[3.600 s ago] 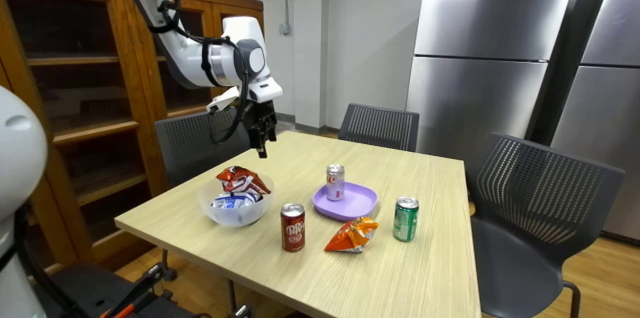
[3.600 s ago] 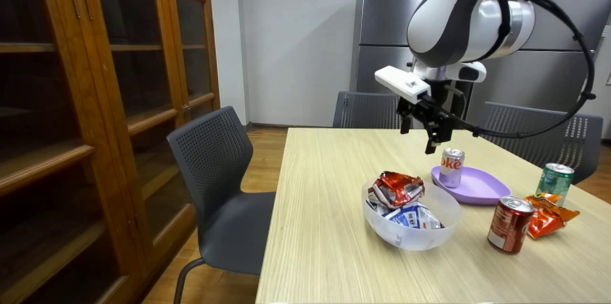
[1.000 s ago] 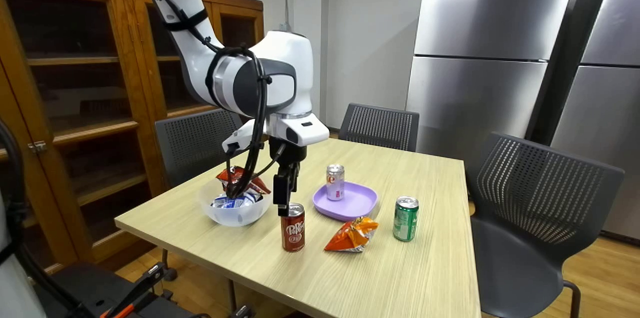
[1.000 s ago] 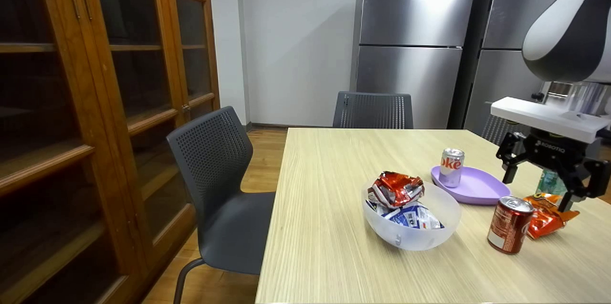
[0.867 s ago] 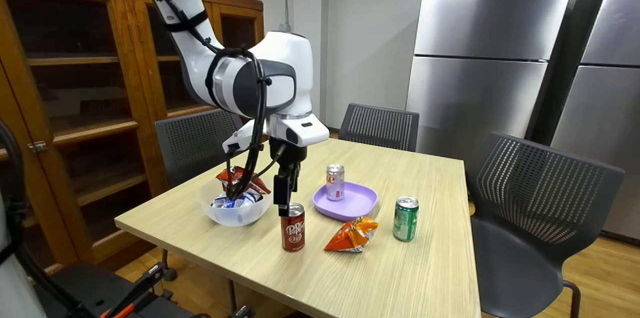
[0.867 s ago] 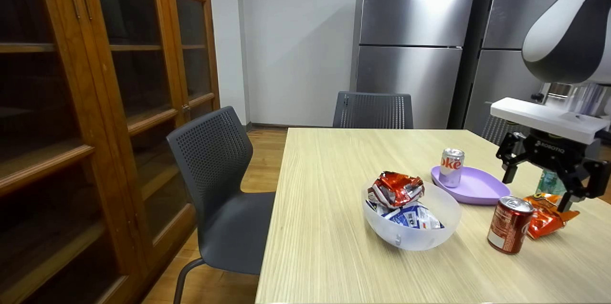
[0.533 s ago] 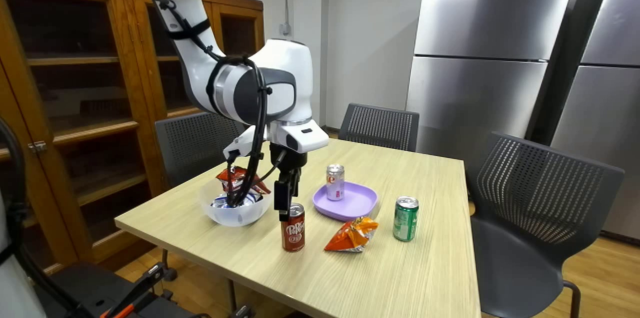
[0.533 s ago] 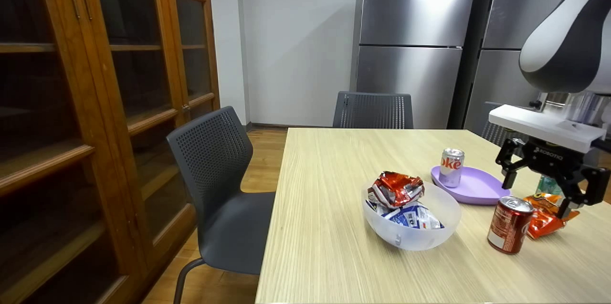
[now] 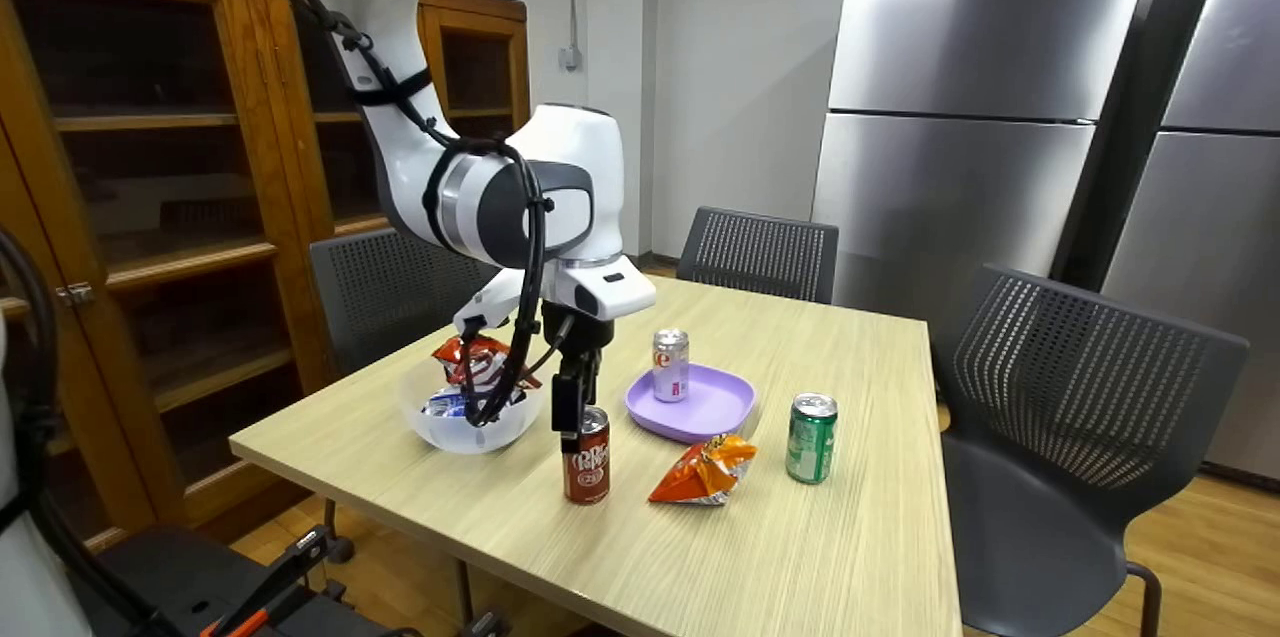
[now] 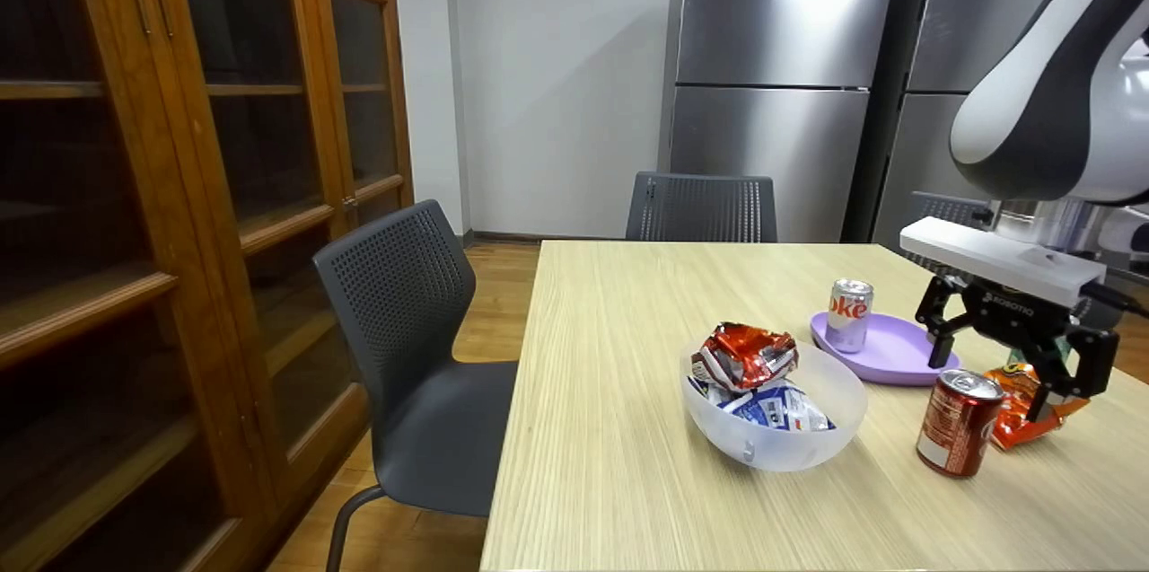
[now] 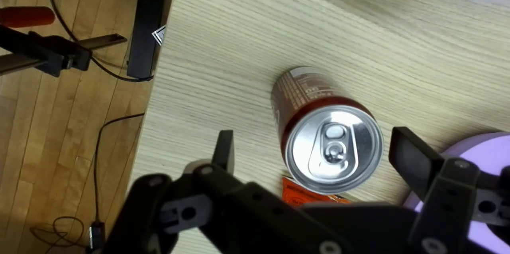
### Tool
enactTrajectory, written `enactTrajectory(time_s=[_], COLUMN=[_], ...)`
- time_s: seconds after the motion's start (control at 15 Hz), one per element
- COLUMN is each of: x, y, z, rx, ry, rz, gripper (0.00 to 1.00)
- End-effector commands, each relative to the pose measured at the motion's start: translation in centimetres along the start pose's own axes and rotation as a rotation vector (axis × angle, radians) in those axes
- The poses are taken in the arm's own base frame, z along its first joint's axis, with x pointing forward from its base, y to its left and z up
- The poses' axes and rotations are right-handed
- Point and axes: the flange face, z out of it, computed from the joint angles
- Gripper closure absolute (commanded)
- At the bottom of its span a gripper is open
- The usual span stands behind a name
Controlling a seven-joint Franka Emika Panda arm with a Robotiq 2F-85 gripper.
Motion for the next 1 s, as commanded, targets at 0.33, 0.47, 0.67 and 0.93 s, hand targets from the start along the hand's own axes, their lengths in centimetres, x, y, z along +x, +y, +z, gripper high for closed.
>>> enactTrajectory(time_s=[0.33, 0.47, 0.67, 0.93], x=[0.20, 0.34, 0.53, 0.54], y=[-2.07, -2.13, -1.94, -1.45], z=[1.19, 1.18, 0.83, 0.36], rx=[-0.007, -0.006, -0.003, -0.002], ry=[0.005, 0.007, 0.008, 0.004], rz=[0.005, 0.008, 0.011, 0.014], gripper=[0.25, 0.35, 0.58, 0.62])
